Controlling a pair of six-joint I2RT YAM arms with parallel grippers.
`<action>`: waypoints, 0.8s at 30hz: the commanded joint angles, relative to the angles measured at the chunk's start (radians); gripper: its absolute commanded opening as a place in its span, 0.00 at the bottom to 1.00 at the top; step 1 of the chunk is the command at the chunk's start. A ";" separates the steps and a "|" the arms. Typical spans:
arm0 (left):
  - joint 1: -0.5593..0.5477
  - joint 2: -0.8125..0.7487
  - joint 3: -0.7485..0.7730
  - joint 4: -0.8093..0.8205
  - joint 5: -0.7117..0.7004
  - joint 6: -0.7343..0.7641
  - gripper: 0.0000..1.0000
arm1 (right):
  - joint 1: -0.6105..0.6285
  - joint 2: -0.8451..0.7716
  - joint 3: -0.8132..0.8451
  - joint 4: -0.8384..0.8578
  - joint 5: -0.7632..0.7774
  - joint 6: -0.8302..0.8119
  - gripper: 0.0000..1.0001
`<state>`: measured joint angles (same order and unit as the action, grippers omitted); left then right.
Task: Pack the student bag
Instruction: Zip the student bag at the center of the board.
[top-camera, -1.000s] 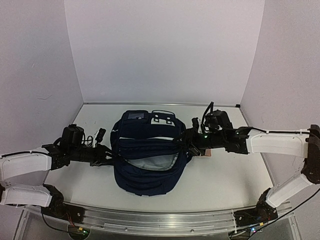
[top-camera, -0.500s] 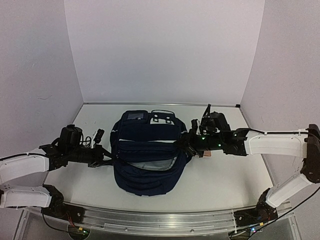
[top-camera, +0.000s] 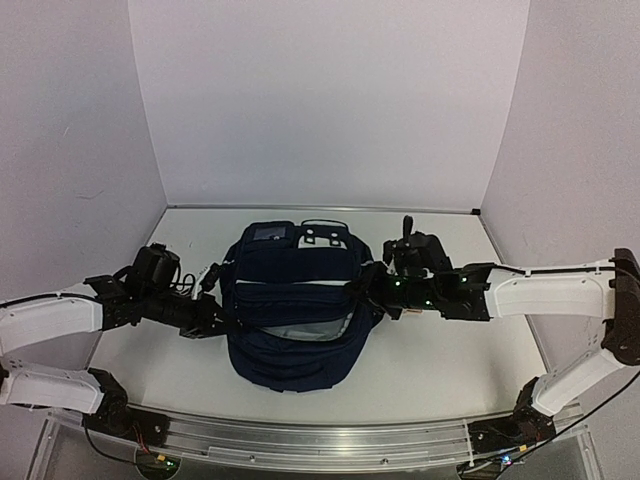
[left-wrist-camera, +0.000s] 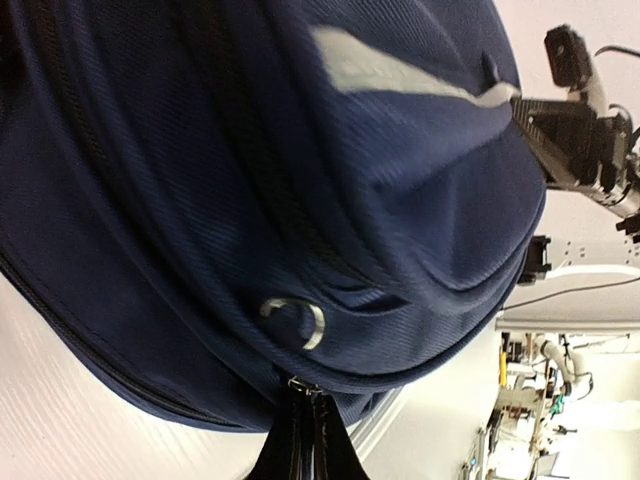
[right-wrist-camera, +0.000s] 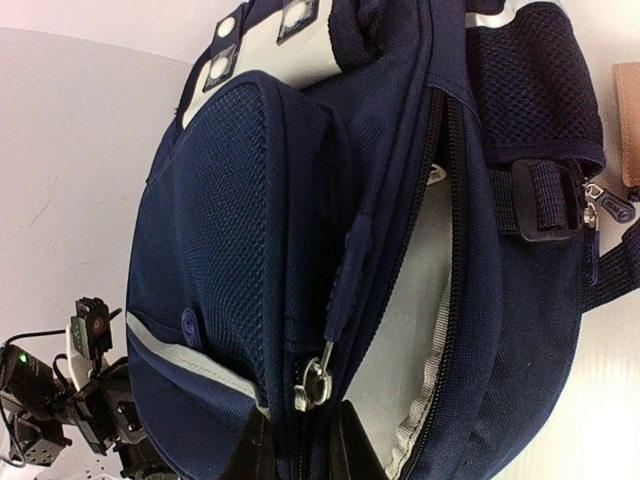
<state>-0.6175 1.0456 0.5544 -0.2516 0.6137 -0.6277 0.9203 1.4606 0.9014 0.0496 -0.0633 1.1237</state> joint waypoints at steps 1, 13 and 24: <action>-0.056 0.019 0.081 -0.167 0.030 0.059 0.00 | 0.029 0.050 0.077 0.129 0.199 0.058 0.00; -0.279 0.132 0.195 -0.048 -0.139 -0.116 0.00 | 0.118 0.207 0.157 0.202 0.370 0.114 0.00; -0.361 0.288 0.276 0.117 -0.302 -0.304 0.01 | 0.141 0.204 0.151 0.201 0.413 0.048 0.00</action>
<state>-0.9559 1.3213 0.7870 -0.2333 0.3432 -0.8598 1.0554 1.6791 1.0126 0.1268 0.2993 1.1730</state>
